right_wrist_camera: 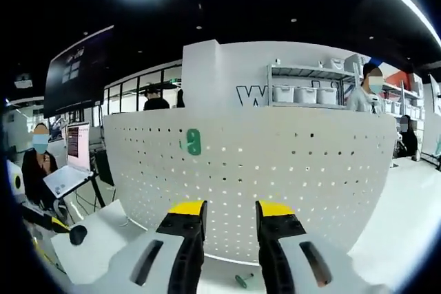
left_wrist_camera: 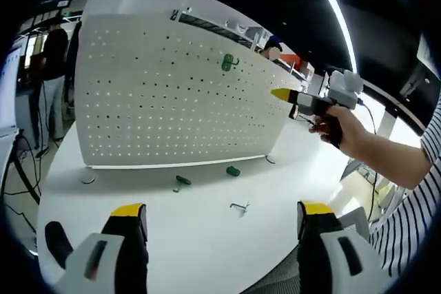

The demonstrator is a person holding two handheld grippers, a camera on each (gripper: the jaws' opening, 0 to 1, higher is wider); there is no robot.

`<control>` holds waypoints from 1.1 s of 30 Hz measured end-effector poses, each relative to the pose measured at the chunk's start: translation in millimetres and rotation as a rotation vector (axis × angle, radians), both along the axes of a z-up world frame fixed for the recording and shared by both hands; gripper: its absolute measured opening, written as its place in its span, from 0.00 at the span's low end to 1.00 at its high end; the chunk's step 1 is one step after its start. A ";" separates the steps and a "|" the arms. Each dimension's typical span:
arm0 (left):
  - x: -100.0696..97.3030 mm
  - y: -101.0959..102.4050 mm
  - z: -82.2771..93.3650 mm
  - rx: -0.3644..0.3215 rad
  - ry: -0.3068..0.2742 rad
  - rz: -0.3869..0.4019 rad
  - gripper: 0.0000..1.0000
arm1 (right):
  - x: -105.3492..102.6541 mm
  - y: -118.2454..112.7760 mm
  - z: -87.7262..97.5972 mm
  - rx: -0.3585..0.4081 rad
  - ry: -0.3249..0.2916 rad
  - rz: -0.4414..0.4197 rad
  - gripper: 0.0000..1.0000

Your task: Insert the hook assembly into the mounting plate slot until the hook locks in place.

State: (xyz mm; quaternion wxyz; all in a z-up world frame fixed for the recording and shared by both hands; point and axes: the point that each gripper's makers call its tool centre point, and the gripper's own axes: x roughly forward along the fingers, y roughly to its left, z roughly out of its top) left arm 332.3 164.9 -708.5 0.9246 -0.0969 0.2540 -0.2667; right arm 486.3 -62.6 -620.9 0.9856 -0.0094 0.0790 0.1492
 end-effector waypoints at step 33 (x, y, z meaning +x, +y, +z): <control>-9.2 -7.3 -6.9 0.000 0.018 -0.006 0.91 | -121.3 -24.1 -102.3 -0.078 0.249 0.101 0.31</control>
